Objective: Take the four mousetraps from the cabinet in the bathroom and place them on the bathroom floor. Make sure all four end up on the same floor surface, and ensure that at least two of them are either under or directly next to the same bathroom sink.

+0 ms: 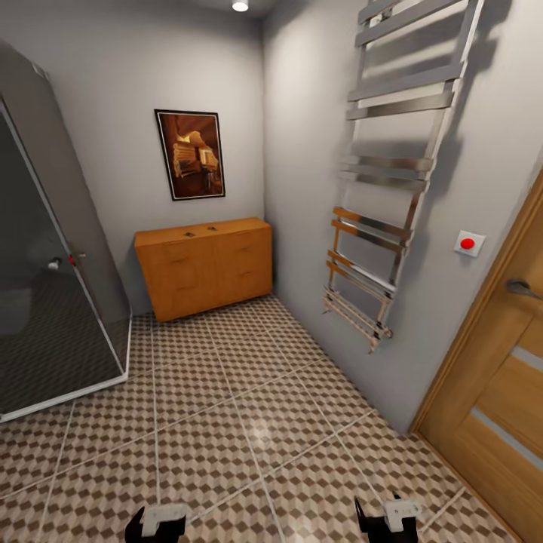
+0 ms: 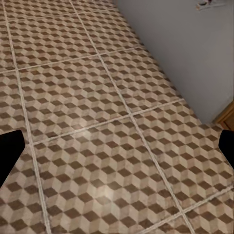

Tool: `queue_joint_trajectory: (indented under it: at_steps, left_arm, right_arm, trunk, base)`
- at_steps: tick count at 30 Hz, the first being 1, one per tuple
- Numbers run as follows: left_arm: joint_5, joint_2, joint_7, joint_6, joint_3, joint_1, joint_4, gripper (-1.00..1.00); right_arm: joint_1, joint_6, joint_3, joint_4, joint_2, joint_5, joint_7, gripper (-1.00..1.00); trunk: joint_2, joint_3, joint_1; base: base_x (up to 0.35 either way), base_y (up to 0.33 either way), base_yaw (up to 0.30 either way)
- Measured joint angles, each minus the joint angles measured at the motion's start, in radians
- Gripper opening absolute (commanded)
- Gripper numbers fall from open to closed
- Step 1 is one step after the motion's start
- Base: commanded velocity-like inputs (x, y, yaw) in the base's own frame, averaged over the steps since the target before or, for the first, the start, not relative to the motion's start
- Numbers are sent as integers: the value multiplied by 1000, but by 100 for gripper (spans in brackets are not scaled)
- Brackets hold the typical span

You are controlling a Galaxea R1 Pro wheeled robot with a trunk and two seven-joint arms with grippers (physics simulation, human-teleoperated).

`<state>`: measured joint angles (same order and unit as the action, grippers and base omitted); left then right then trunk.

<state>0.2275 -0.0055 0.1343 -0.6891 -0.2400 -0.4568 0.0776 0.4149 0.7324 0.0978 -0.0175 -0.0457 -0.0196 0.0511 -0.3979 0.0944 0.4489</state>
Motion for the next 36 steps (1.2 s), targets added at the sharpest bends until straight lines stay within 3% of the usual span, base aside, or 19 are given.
queue_joint_trajectory:
  at_steps: [6,16,36]
  left_arm:
    - [0,0,-3,65,0,0,0,100]
    - [0,0,-3,80,-1,0,0,100]
    - [0,-1,-3,82,0,0,-1,100]
  right_arm:
    - [0,0,-1,0,-1,0,0,100]
    - [0,0,-1,0,-2,0,0,100]
    - [0,0,-1,0,-1,0,0,100]
  trunk:
    - [0,1,0]
    - [0,1,0]
    - [0,11,0]
  base:
    - [309,0,36]
    - [331,0,37]
    - [333,0,259]
